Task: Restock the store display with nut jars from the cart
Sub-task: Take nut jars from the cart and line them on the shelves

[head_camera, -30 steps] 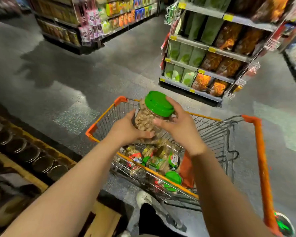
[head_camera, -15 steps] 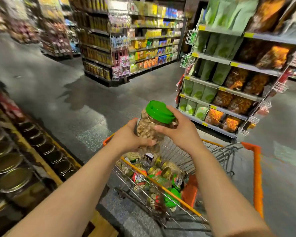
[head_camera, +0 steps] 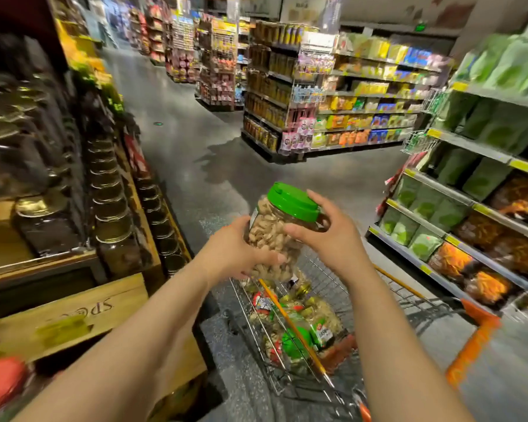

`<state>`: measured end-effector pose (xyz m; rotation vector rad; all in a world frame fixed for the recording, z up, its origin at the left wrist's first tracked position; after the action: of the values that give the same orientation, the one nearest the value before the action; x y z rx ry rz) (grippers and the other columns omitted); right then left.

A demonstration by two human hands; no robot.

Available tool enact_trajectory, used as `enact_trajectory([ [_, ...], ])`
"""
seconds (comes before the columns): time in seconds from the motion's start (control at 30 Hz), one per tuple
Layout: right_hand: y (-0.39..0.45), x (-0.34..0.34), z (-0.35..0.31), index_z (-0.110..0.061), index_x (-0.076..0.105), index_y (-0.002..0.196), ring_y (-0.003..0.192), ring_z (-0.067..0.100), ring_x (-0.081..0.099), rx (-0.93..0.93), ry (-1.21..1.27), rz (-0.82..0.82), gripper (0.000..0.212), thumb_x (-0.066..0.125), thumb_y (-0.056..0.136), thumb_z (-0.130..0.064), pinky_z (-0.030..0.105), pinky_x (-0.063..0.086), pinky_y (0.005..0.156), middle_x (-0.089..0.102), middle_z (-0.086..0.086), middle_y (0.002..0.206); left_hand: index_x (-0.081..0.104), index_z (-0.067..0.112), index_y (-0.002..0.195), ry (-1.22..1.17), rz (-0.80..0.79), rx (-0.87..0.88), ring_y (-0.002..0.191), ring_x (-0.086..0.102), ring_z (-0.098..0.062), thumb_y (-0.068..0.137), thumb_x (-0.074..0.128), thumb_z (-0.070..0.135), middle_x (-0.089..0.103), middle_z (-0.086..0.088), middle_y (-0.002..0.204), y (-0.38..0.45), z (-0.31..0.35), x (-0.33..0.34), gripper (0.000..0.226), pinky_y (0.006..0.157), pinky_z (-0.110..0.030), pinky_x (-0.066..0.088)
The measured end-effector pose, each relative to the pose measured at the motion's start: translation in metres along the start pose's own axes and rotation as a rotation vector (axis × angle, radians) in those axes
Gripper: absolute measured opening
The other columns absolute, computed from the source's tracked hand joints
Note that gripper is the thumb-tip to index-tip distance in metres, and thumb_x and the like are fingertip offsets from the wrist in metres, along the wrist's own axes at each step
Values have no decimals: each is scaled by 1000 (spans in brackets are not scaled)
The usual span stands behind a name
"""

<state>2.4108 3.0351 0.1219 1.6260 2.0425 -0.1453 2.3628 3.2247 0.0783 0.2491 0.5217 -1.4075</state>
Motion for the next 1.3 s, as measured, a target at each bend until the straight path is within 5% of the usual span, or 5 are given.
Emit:
enact_trajectory([
  [0.2, -17, 47, -31, -34, 54, 138, 90, -26, 57, -121, 76, -146, 75, 90, 73, -27, 2, 46, 81, 57, -30, 109, 44, 37, 135, -13, 158, -120, 87, 71, -17, 61, 93, 48, 61, 7, 109, -63, -25, -41, 90, 61, -36, 64],
  [0.33, -36, 91, -65, -35, 56, 141, 110, -4, 64, -209, 73, -230, 85, 93, 65, -45, 27, 53, 100, 66, -17, 122, 46, 35, 132, -38, 259, -110, 92, 70, -14, 57, 93, 54, 65, 9, 107, -113, -48, -79, 91, 69, -37, 64],
  [0.47, -64, 142, -106, -31, 55, 142, 114, 3, 65, -285, 99, -301, 81, 92, 70, -37, 28, 53, 101, 68, -9, 126, 51, 36, 132, -71, 382, -96, 100, 71, -12, 38, 89, 66, 70, 12, 110, -170, -78, -124, 106, 87, -44, 61],
  [0.73, -158, 271, -185, -43, 52, 142, 115, 3, 64, -331, 177, -471, 93, 84, 58, -66, 40, 54, 102, 68, -14, 128, 48, 37, 134, 23, 574, -181, 89, 61, 1, 68, 90, 45, 57, 26, 96, -309, -155, -217, 79, 71, -23, 50],
  [1.3, -263, 450, -307, -48, 49, 143, 133, 11, 55, -384, 224, -657, 94, 82, 59, -72, 45, 50, 108, 58, -15, 143, 56, 38, 119, 82, 710, -224, 84, 59, 10, 75, 89, 29, 62, 27, 101, -464, -269, -359, 56, 63, -17, 49],
])
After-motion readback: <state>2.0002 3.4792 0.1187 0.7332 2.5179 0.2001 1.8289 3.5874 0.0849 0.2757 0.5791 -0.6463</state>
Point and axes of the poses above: each hand's wrist, its own y-axis towards the middle knuckle, its own x-axis out of the palm, z = x × y, the point moved 4 cm from there along y, towards the middle knuckle
